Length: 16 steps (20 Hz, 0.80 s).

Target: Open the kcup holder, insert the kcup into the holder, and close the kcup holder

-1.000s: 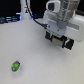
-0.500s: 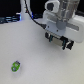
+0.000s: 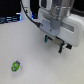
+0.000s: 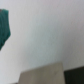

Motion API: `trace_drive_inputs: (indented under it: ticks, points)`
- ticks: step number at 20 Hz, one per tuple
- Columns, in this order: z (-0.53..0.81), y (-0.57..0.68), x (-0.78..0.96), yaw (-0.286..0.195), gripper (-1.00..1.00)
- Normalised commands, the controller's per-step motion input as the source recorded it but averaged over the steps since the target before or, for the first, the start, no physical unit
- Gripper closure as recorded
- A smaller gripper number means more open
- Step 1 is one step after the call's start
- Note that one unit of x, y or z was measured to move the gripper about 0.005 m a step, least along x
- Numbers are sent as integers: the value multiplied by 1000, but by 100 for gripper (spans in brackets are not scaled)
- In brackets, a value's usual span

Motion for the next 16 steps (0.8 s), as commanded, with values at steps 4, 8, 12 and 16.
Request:
trace_drive_inputs:
  ticks: [4, 8, 12, 16]
  points:
    - [137, -669, 267, -203, -100]
    - [101, -720, 183, -197, -100]
    - [33, -743, 101, -194, -100]
    - [9, -731, 114, -196, -100]
